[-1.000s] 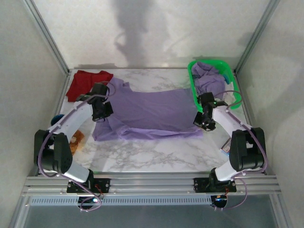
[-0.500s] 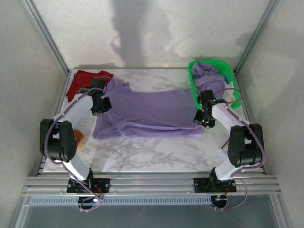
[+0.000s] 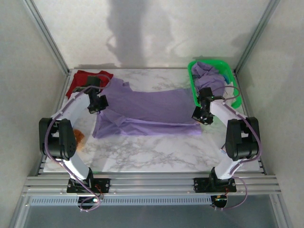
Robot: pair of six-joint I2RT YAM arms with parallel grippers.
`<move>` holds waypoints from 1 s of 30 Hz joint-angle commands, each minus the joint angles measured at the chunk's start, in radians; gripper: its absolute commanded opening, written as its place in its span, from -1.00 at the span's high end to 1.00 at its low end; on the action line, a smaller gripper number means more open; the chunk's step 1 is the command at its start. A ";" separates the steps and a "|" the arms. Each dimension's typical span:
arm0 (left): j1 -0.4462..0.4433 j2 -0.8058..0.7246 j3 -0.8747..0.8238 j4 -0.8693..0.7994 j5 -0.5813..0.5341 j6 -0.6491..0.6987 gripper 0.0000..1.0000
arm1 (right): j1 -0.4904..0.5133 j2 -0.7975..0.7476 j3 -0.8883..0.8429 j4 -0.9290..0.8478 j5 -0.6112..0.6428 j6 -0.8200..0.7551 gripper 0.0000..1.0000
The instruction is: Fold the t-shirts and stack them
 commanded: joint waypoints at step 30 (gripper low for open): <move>0.041 0.050 0.070 0.053 0.089 0.014 -0.08 | -0.017 -0.166 0.070 -0.102 -0.010 -0.013 0.25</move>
